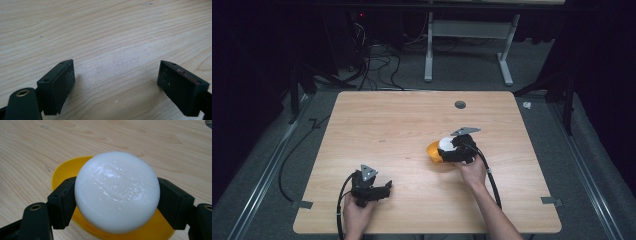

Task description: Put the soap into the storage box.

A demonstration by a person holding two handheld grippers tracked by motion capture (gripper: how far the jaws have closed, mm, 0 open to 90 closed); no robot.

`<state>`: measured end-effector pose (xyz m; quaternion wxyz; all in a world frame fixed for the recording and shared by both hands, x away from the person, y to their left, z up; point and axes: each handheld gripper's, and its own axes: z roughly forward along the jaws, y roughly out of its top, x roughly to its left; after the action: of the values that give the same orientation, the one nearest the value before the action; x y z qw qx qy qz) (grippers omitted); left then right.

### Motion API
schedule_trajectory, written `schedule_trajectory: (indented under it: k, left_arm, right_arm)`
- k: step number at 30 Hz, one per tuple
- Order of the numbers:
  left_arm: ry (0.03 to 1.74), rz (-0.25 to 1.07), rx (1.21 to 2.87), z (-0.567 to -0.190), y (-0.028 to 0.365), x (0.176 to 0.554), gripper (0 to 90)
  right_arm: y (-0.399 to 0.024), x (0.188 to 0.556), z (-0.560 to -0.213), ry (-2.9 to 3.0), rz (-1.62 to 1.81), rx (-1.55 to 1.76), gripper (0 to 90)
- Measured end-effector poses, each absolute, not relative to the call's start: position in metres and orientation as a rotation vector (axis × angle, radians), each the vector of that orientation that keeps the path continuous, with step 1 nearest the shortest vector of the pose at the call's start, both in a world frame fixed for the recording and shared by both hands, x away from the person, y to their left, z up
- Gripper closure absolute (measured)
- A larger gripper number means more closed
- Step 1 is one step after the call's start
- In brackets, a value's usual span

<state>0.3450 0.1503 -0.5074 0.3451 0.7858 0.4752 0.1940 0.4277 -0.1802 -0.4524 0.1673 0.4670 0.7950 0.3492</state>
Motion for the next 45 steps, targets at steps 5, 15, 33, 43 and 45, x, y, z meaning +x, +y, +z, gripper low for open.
schedule_trajectory:
  k: [5, 15, 33, 43, 45]
  left_arm:
    - [1.233, 0.505, 2.041, -0.507, 0.150, 0.345, 15.0]
    - [1.234, 0.505, 2.041, -0.507, 0.150, 0.345, 15.0]
    - [1.233, 0.506, 2.040, -0.508, 0.150, 0.345, 15.0]
    - [1.233, 0.507, 2.040, -0.508, 0.150, 0.345, 15.0]
    - [1.233, 0.507, 2.040, -0.508, 0.150, 0.345, 14.9]
  right_arm:
    - [-0.179, 0.427, -0.453, 2.261, 0.989, 1.328, 25.0]
    - [-0.181, 0.421, -0.442, 2.232, 1.053, 1.300, 24.8]
    - [-0.193, 0.416, -0.433, 2.181, 1.114, 1.307, 26.8]
    - [-0.202, 0.409, -0.426, 2.149, 1.132, 1.307, 27.4]
    - [-0.204, 0.408, -0.425, 2.145, 1.130, 1.305, 27.4]
